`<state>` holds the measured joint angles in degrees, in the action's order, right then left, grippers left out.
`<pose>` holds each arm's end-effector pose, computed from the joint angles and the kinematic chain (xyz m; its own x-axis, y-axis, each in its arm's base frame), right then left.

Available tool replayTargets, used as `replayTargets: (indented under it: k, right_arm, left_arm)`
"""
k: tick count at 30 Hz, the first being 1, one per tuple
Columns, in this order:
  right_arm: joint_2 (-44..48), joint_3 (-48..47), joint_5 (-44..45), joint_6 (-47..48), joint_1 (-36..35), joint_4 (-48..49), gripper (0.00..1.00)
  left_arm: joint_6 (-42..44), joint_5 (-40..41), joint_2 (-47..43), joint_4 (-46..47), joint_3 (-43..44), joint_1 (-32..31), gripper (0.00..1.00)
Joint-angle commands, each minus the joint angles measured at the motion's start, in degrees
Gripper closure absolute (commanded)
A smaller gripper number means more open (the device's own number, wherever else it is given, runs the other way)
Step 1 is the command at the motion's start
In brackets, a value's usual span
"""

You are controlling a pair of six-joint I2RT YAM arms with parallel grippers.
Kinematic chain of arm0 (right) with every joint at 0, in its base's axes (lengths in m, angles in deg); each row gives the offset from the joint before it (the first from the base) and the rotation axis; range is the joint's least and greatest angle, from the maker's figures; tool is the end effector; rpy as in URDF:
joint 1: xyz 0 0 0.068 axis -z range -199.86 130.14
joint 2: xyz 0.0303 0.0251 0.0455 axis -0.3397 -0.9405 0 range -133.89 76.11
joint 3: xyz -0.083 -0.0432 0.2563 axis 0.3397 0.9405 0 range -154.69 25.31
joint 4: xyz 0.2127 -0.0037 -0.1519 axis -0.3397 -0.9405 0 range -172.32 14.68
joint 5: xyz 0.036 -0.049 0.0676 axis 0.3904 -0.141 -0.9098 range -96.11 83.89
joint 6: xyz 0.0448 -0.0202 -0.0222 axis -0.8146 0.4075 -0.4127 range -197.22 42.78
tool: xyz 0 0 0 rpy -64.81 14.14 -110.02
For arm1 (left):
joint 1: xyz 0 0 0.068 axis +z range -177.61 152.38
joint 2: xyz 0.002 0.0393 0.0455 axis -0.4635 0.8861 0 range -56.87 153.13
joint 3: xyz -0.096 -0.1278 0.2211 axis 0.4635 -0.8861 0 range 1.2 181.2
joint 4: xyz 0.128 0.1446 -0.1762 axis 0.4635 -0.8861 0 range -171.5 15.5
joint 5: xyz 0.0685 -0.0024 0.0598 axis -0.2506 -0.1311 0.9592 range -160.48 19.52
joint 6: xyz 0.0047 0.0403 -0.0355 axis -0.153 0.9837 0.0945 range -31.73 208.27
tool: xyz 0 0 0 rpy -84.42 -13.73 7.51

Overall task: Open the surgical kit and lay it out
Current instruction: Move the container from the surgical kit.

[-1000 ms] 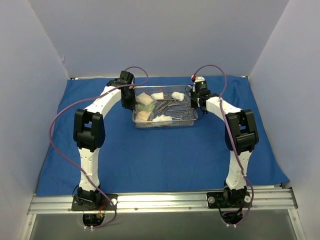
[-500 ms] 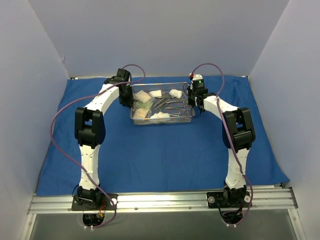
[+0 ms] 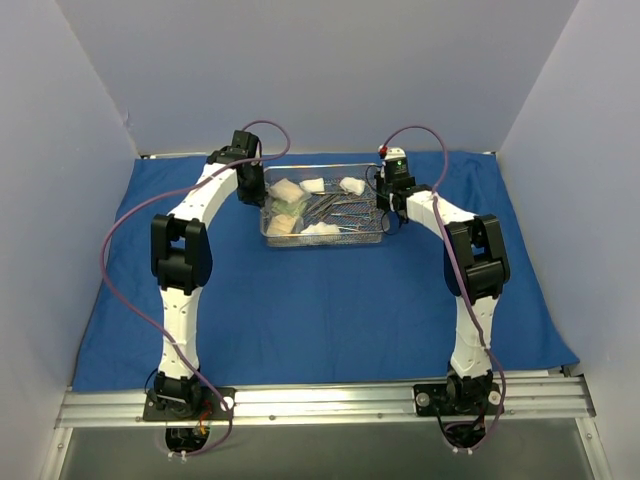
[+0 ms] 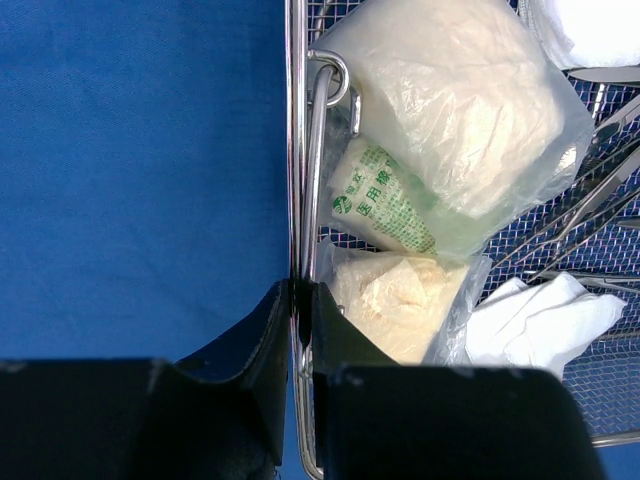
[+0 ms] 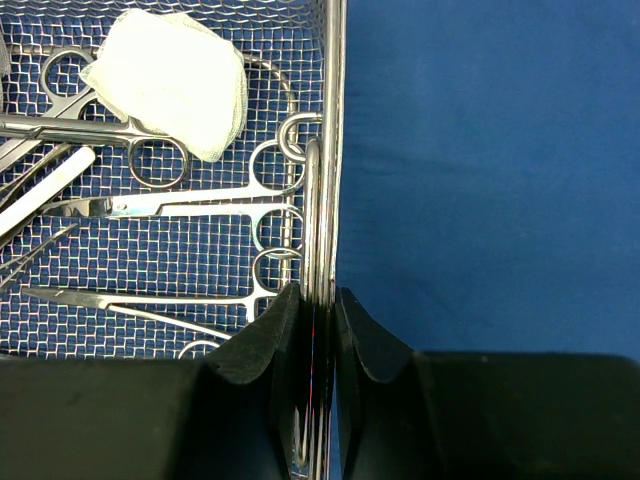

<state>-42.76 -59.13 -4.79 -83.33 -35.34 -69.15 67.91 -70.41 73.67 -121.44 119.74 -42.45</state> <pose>0.4627 0.1273 0.2038 -0.4799 -0.0226 -0.8770 -0.1973 0.9768 0.0828 0.4836 -0.1280 0.2279 -0.8652 -0.1306 -0.4841 -0.0486 0.9828 -0.1783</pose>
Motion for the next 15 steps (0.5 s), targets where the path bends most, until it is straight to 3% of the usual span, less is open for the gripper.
replayTargets:
  k: [1, 15]
  right_arm:
    - [0.57, -2.13, 0.79, 2.24, -0.25, 3.14, 0.96]
    - [-1.36, -4.94, 2.19, 2.15, 0.10, 3.15, 0.97]
  left_arm:
    - [0.14, 0.63, 1.82, 2.90, 2.75, 0.94, 0.92]
    - [-1.61, 0.28, 5.42, 1.06, 9.86, 0.94, 0.97]
